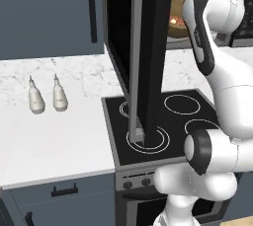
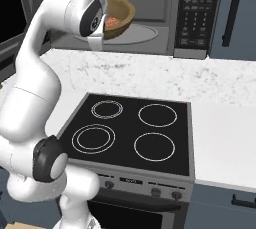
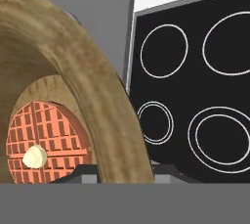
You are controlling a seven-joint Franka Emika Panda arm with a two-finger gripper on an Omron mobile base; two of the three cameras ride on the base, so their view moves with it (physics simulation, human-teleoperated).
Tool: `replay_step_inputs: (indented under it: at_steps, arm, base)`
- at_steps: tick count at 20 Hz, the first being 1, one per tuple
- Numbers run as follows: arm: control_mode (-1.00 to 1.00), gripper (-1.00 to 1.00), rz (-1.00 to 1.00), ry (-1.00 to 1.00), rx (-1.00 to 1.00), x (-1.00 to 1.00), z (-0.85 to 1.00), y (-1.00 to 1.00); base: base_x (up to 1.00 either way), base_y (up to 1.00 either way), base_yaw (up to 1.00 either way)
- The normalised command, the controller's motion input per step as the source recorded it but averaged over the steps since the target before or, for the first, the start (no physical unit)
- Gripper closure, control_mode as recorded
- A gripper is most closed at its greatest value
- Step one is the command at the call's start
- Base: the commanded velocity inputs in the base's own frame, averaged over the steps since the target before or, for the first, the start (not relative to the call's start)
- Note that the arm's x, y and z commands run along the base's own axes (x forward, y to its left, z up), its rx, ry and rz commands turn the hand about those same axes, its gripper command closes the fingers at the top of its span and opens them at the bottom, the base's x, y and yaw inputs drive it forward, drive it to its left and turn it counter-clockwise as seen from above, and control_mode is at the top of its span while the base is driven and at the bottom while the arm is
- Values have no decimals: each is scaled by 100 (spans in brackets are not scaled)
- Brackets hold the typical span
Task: Open the microwave, place the bowl with waffle inside the microwave, then close the microwave door and turn it on.
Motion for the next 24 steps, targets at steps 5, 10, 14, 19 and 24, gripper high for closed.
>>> replay_step_inputs:
  at_steps: [5,10,14,19,24]
  arm:
    - [-100,100,8,0,0,75,-10,0]
    - [-100,100,4,5,0,72,-16,0]
    - [-100,100,1,8,-1,66,-22,0]
    - [-100,100,1,2,-1,44,-14,1]
    - [-100,-100,0,-1,-4,23,-5,13]
  base:
    - [0,0,0]
    - [0,0,0]
    - [0,0,0]
    - [0,0,0]
    - [0,0,0]
